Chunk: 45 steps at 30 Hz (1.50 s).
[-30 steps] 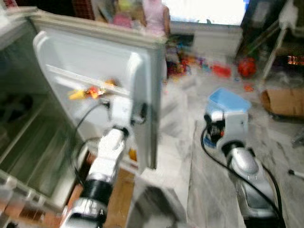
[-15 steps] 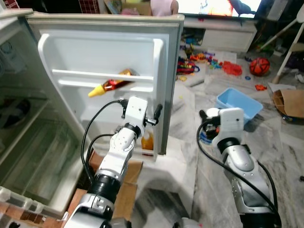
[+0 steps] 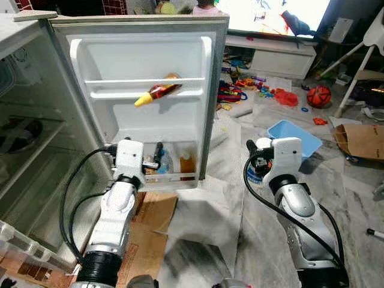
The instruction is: Restocking fridge
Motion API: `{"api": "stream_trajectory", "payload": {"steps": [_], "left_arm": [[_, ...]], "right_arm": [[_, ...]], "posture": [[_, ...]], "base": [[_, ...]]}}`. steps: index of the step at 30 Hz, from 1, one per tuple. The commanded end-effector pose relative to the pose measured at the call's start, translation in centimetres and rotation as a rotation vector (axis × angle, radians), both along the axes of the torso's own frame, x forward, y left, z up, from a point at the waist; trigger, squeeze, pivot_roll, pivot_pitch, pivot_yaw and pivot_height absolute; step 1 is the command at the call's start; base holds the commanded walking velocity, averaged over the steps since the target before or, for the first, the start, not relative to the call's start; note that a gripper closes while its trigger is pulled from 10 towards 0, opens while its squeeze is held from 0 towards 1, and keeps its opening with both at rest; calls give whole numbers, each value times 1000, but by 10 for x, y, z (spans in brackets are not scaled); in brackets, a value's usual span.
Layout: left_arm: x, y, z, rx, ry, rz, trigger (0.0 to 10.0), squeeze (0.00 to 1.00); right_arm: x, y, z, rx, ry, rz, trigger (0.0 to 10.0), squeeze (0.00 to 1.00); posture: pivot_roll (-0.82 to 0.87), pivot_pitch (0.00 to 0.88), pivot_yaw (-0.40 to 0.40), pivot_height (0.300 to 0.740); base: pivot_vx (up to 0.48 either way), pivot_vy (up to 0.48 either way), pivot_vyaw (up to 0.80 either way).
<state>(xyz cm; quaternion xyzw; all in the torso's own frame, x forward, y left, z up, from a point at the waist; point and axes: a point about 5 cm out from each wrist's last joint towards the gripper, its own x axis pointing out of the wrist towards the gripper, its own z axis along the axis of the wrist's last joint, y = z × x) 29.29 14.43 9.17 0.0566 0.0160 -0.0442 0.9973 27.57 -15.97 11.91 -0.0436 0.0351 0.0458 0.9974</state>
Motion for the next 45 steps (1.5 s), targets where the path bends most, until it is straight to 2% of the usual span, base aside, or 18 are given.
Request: {"api": "stream_trajectory", "payload": {"steps": [1, 2, 7, 11, 20, 35, 40, 45], "left_arm": [[0, 6, 5, 12, -15, 30, 10000, 0], [0, 12, 8, 13, -27, 66, 10000, 0], [-5, 19, 11, 14, -28, 114, 10000, 0], [-10, 18, 9, 21, -16, 118, 10000, 0], [-9, 17, 11, 33, -11, 138, 10000, 0], [-6, 13, 13, 36, -2, 174, 10000, 0], [-7, 15, 11, 32, 15, 191, 10000, 0], [-7, 16, 10, 44, 22, 208, 10000, 0]], "right_arm": [[6, 6, 14, 11, -67, 37, 10000, 0], [7, 7, 15, 12, -73, 52, 10000, 0], [9, 9, 16, 11, -82, 73, 10000, 0], [12, 12, 18, 11, -90, 91, 10000, 0], [14, 17, 20, 6, -106, 118, 10000, 0], [16, 20, 20, 16, -117, 134, 10000, 0], [15, 20, 20, -2, -125, 142, 10000, 0], [15, 23, 21, 0, -134, 156, 10000, 0]], "posture": [[19, 0, -41, 740], [20, 0, -41, 740], [26, 0, -43, 740], [31, 0, -44, 740], [30, 0, -40, 740], [33, 0, -40, 740], [34, 0, -41, 740], [39, 0, -44, 740]], "base": [[0, 0, 0], [0, 0, 0], [196, 0, 0], [374, -293, 0], [392, -271, 0], [435, 0, 0], [363, -307, 0], [305, -367, 783]]}}
